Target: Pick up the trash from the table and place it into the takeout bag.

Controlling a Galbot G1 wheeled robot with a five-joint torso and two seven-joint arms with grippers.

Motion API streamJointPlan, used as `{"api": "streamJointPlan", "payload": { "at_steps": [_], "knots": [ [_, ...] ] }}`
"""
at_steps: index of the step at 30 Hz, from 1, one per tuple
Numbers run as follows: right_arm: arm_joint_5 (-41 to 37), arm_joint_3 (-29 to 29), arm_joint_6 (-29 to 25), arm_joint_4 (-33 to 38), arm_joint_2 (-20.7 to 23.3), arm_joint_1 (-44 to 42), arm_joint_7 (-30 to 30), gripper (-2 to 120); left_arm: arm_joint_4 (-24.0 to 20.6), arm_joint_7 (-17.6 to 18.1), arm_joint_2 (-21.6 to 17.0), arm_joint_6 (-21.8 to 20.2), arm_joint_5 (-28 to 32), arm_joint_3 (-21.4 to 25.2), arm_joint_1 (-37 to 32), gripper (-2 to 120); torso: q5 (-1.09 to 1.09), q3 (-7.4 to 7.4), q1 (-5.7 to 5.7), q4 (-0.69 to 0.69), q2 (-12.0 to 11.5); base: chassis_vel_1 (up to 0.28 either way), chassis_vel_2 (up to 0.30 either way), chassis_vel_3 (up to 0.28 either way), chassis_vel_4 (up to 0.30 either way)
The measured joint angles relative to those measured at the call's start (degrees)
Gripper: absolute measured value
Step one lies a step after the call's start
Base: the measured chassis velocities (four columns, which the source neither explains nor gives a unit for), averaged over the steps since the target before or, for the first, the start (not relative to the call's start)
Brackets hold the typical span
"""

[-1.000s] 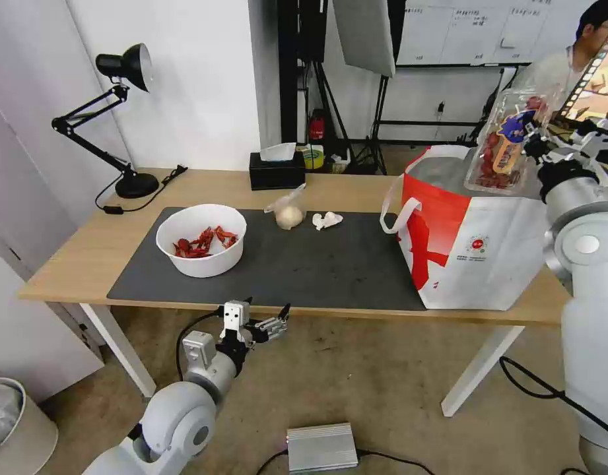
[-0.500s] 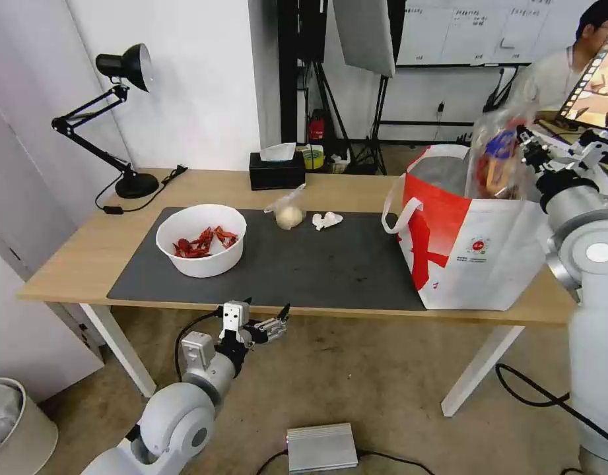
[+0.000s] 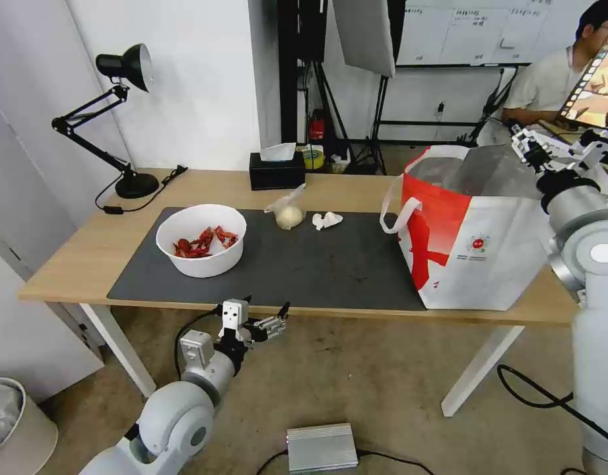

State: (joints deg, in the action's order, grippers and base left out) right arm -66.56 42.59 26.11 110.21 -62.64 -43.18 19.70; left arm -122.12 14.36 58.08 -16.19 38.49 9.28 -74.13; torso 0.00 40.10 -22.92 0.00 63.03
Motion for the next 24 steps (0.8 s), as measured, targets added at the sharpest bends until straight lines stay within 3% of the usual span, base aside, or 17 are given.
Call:
{"api": "streamJointPlan", "payload": {
  "at_steps": [4,14,24],
  "knots": [
    [0.03,-0.08,0.03,0.23,-0.09,-0.27,-0.62,97,-0.03,0.01,0.00,-0.01,0.01,0.04,0.00,100,0.00,0.00,0.00,0.00,0.00,0.000,0.000,0.000,0.000],
    [-1.67,-0.30,-2.15,4.87,-0.37,-4.05,-17.91,100,-0.45,0.03,-0.10,-0.01,0.08,0.85,-0.26,100,0.00,0.00,0.00,0.00,0.00,0.000,0.000,0.000,0.000],
    [8.22,-2.31,-3.08,12.39,1.94,-13.77,-31.10,100,-1.03,0.04,-1.18,-0.07,0.38,2.50,-1.03,100,0.00,0.00,0.00,0.00,0.00,0.000,0.000,0.000,0.000]
  ]
}}
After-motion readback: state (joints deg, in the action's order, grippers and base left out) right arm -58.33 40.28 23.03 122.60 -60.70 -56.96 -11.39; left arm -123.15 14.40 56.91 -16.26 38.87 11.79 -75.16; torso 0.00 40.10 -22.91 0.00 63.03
